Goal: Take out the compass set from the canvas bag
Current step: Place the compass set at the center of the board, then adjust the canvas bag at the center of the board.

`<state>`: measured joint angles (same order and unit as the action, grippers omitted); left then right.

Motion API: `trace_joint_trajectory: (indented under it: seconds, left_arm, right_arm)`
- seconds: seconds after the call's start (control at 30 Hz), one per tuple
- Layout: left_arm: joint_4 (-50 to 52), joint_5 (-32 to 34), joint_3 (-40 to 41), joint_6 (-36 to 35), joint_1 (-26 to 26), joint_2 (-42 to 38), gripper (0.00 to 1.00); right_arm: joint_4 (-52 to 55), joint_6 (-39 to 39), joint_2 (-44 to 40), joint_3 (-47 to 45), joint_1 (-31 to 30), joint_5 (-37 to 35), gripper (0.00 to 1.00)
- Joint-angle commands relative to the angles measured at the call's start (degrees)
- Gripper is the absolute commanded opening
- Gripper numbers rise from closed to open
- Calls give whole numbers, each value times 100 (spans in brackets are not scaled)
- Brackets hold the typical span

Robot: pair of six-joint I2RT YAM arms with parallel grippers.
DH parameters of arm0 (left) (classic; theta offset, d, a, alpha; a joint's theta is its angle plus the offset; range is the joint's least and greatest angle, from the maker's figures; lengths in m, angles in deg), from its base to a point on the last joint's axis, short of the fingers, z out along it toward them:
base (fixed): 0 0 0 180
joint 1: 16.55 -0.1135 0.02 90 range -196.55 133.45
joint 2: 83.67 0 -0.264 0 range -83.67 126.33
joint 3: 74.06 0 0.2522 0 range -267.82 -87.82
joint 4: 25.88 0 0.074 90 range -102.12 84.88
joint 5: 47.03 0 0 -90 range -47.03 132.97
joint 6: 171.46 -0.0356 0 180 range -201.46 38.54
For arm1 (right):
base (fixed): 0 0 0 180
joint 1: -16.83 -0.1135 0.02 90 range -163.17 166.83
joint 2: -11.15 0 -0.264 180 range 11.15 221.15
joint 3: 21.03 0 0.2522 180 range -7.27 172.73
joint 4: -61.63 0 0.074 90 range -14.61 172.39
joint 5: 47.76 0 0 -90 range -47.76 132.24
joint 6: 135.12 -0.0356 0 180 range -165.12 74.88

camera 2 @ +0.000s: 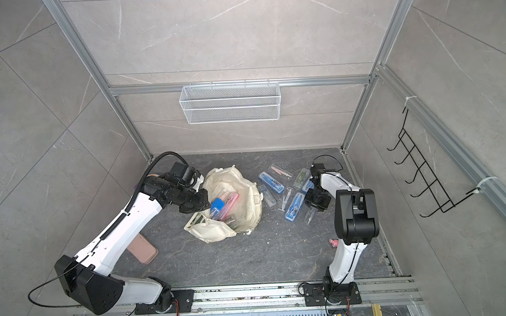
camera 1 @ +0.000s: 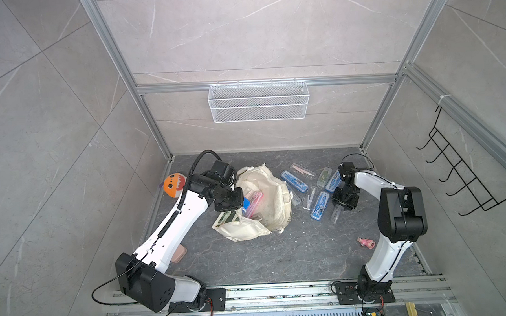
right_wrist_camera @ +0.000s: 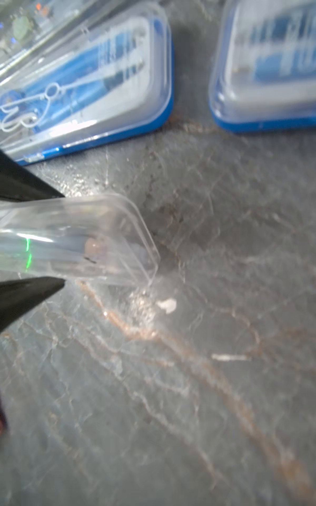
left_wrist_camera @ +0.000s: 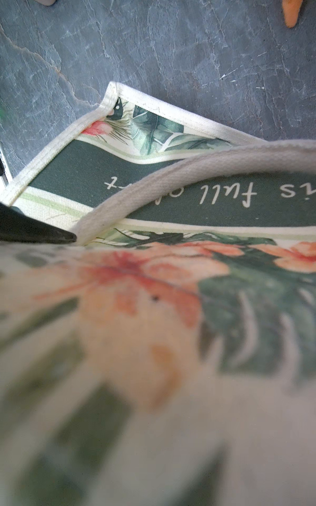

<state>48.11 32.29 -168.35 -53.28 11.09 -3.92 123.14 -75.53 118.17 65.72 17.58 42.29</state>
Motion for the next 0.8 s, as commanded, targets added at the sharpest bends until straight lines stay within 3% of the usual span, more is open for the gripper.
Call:
trace_joint_trajectory:
  seconds: [0.0, 0.23, 0.33, 0.57, 0.77]
  left_arm:
    - [-79, -31, 1, -112, -29, -127, 0]
    - [-51, -42, -39, -96, -25, -126, 0]
    - [-48, -85, -41, -94, -23, -126, 0]
    - [-49, -165, 5, -122, -28, -143, 0]
    - [-39, -141, -13, -90, -24, -170, 0]
  right_arm:
    - [-81, -79, -352, 22, -41, 208, 51]
    - [-292, -123, -1318, -113, -226, 637, 51]
    - [-453, -148, -1904, -136, -664, 941, 51]
    - [-985, -495, -3032, -120, -2986, 901, 47]
    - [-1460, -924, -2838, -325, -4782, 679, 44]
